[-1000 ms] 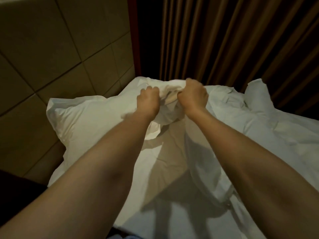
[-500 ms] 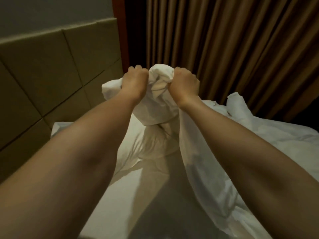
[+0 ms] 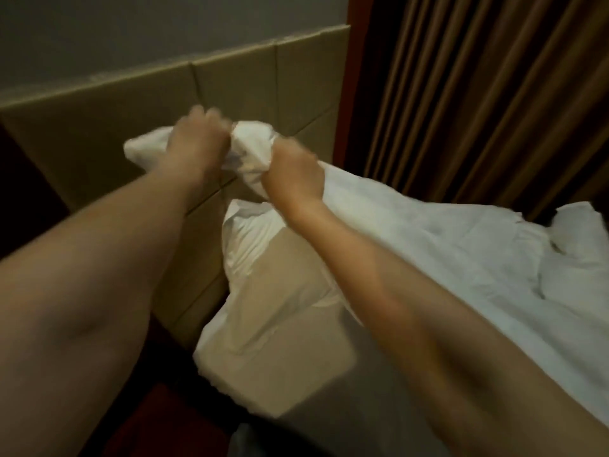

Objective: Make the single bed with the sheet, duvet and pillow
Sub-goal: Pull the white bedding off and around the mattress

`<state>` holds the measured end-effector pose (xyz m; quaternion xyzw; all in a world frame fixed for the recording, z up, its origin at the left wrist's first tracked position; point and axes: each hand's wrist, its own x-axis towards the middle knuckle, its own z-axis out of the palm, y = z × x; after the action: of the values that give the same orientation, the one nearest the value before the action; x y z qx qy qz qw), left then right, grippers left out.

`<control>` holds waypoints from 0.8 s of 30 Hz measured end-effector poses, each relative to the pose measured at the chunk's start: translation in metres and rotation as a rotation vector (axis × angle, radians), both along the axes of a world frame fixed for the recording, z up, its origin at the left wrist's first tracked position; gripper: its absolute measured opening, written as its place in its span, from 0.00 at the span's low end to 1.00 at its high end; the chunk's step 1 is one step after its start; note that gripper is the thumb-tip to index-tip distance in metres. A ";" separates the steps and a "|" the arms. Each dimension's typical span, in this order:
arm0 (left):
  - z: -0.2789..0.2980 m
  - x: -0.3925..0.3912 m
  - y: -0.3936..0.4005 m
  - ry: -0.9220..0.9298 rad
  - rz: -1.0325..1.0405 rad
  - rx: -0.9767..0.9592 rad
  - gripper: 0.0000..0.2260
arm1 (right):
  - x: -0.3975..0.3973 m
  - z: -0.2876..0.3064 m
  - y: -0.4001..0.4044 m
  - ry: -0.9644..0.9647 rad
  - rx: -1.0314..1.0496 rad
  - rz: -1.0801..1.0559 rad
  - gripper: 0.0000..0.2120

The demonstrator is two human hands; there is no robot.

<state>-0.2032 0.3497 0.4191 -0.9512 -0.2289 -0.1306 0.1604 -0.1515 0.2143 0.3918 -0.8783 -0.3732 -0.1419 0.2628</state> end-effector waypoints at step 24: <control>-0.189 -0.075 -0.041 0.576 0.070 -0.045 0.12 | -0.078 -0.196 -0.031 0.303 -0.540 0.044 0.11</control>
<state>-0.2782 0.3092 0.2302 -0.9440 -0.2095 0.1555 0.2019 -0.2300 0.1831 0.1961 -0.9193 -0.3727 0.1006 0.0757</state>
